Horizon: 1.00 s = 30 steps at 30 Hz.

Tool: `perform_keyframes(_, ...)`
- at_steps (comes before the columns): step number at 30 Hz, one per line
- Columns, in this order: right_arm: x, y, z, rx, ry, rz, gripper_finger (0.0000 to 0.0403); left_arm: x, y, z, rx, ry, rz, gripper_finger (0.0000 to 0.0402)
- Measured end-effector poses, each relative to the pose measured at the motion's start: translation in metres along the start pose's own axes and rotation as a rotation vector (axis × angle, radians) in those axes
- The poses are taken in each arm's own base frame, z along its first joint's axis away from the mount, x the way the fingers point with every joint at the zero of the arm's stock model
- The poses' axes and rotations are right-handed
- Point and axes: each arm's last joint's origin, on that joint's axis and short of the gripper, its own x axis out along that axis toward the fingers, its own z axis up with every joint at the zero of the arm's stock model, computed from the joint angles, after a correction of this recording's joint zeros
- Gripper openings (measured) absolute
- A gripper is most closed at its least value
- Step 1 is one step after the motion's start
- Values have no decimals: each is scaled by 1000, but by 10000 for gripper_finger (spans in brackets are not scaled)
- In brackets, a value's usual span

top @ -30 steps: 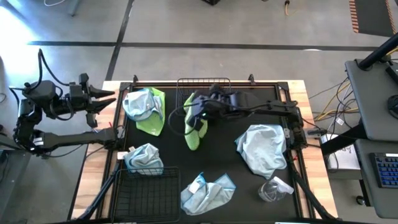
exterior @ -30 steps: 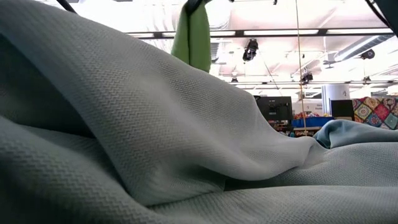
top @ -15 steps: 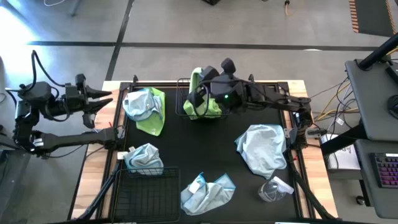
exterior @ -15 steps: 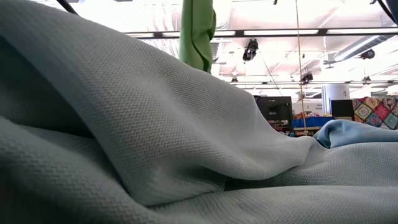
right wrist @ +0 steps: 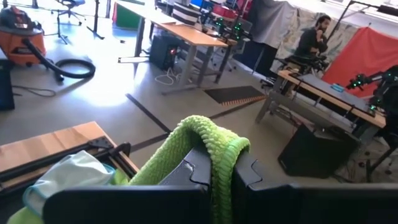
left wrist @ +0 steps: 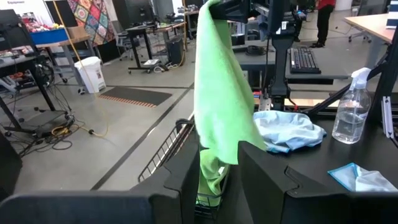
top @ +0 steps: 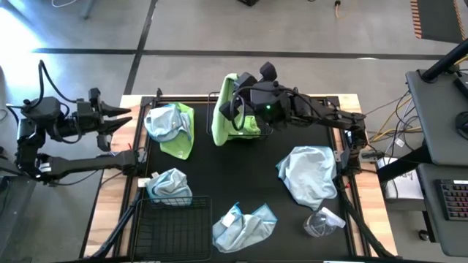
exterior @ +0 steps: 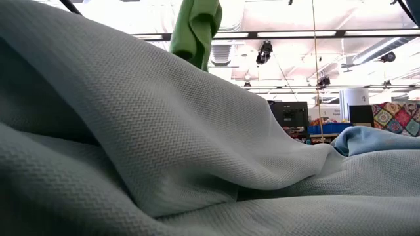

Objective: Sort microfiber towel by color & place in baskets
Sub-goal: Put the green microfiber towel into the top black wire basket

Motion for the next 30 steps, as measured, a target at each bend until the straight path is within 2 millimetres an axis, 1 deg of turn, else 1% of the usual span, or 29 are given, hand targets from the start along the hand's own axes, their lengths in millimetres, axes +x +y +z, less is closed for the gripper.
perform_keyframes(17,28,-25,-7,-3,43,-90,9,0,0,-1,27,7,-1,95)
perform_keyframes(20,32,-26,-12,-18,74,-90,9,0,0,-1,27,7,-1,95)
perform_keyframes(24,39,-27,-21,17,126,-105,14,0,0,-1,52,7,-1,95)
perform_keyframes(30,52,-31,-39,-29,239,-135,48,0,0,-1,57,7,-1,95)
